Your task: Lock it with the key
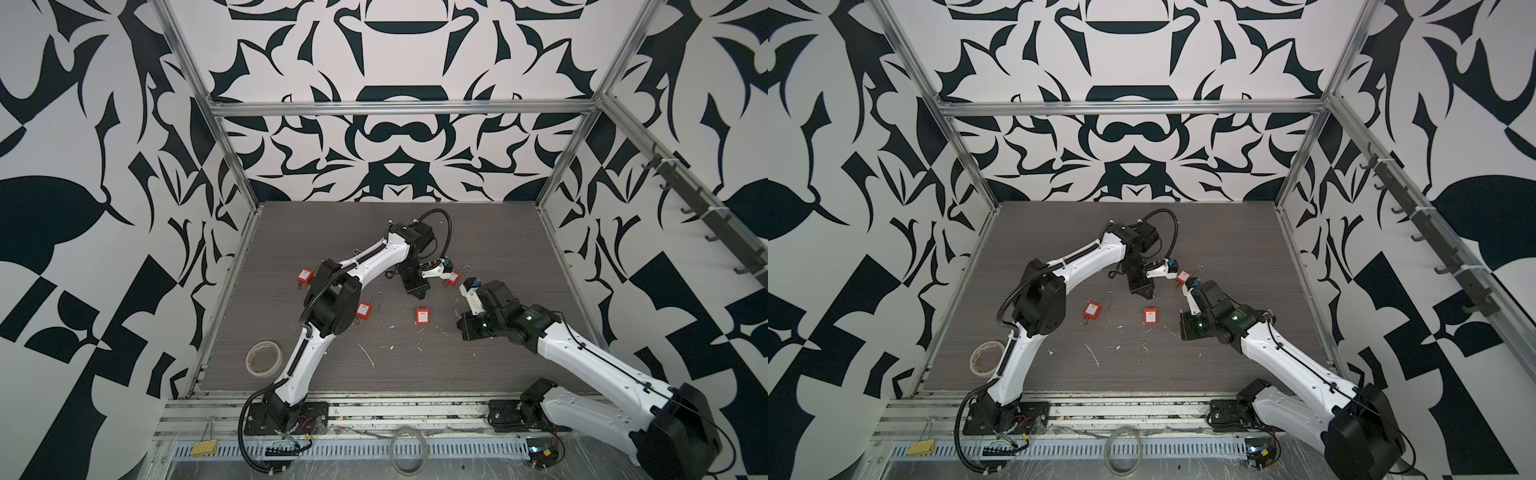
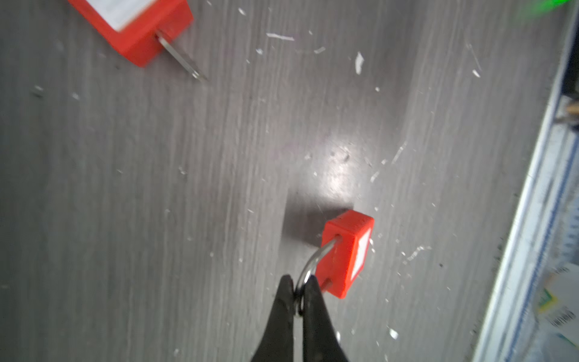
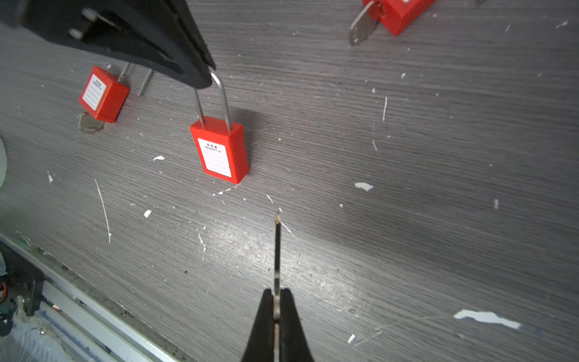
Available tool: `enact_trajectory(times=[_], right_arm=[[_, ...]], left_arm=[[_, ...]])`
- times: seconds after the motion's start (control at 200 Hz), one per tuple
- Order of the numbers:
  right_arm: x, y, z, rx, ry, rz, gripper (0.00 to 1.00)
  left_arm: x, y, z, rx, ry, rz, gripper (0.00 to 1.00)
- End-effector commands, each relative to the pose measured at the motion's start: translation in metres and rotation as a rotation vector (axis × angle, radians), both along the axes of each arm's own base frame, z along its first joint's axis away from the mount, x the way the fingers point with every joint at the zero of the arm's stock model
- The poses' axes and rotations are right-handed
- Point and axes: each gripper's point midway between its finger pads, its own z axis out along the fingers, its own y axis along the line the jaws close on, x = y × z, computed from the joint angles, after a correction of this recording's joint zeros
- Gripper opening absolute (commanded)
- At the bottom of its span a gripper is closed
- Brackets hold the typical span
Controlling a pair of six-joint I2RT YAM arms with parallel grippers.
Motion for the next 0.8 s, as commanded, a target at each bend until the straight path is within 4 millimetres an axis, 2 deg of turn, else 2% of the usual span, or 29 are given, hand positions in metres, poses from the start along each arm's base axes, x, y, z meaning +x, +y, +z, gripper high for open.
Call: enact_trajectory(times=[0.0, 0.16, 0.225, 0.315, 0.42, 0.435, 0.455, 0.545, 0.6, 0.69, 0.795], right_arm=[[0.009, 0.009, 0.004, 0.04, -0.025, -0.017, 0.0], [0.015, 0.015, -0.003, 0.043, 0.007, -0.024, 0.0], [0.018, 0.017, -0.004, 0.038, 0.017, -0.028, 0.0], [0.019, 0.02, -0.007, 0.035, 0.033, -0.024, 0.0], [0.021, 0.022, -0.007, 0.04, 0.042, -0.033, 0.0], [0.022, 0.022, -0.007, 0.041, 0.042, -0.035, 0.0], [0.023, 0.023, -0.007, 0.044, 0.042, -0.038, 0.0], [0.028, 0.03, -0.006, 0.066, 0.051, -0.039, 0.0], [0.032, 0.034, -0.006, 0.079, 0.057, -0.037, 0.0], [0.039, 0.043, -0.006, 0.099, 0.068, -0.04, 0.0], [0.048, 0.051, -0.011, 0.109, 0.086, -0.041, 0.0]], left_arm=[[0.011, -0.002, -0.026, 0.025, -0.035, 0.011, 0.09], [0.017, -0.009, -0.03, -0.004, -0.043, 0.027, 0.13], [0.02, -0.009, -0.029, -0.011, -0.042, 0.04, 0.18], [0.025, -0.008, -0.025, -0.038, -0.034, 0.066, 0.23], [0.037, -0.007, -0.011, -0.083, -0.06, 0.108, 0.32], [0.039, -0.007, -0.007, -0.096, -0.065, 0.115, 0.38], [0.042, -0.006, -0.003, -0.112, -0.069, 0.127, 0.42], [0.054, -0.002, 0.023, -0.194, -0.081, 0.197, 0.53], [0.065, 0.002, 0.044, -0.268, -0.114, 0.239, 0.55], [0.076, 0.021, 0.078, -0.371, -0.172, 0.321, 0.56], [0.066, 0.046, 0.103, -0.47, -0.188, 0.406, 0.56]])
